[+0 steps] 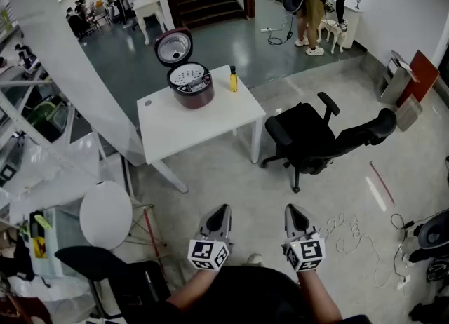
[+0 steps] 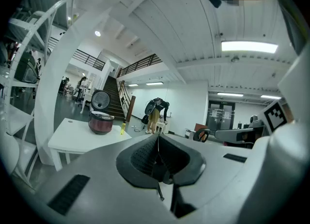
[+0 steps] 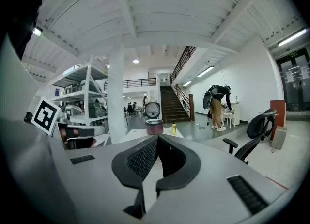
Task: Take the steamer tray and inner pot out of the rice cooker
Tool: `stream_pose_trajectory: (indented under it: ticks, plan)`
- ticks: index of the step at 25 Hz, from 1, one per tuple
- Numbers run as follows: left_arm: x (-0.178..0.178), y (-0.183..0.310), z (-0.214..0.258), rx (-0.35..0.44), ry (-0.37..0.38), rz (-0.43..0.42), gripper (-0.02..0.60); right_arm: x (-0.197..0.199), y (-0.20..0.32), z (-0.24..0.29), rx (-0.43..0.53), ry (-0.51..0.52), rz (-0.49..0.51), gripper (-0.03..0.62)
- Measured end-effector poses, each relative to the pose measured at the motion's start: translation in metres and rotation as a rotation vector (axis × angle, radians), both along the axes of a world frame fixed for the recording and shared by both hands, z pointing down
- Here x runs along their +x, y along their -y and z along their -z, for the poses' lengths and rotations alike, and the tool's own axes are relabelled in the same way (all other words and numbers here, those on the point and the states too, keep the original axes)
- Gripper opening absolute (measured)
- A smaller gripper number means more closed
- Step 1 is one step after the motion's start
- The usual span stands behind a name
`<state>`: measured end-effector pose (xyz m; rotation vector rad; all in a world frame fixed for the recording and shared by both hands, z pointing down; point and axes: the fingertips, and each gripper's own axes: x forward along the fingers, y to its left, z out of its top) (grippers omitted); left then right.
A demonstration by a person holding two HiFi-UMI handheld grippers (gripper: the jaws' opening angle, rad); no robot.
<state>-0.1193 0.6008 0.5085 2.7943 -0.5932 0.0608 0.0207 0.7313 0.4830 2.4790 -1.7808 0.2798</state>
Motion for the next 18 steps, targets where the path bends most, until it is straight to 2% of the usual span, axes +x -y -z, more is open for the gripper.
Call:
stream_pose_trajectory:
  ticks: [8,12,18]
  plan:
    - [0.004,-0.006,-0.006,0.005,0.017,-0.02,0.005,0.015,-0.009,-0.001,0.024,0.001,-0.032,0.0]
    - [0.005,-0.009,-0.005,-0.015,-0.016,-0.032,0.005,0.022,-0.012,-0.007,-0.019,0.001,-0.053,0.002]
    - [0.01,-0.006,-0.008,-0.012,-0.009,-0.034,0.006,0.033,-0.011,-0.013,-0.027,0.033,-0.061,0.002]
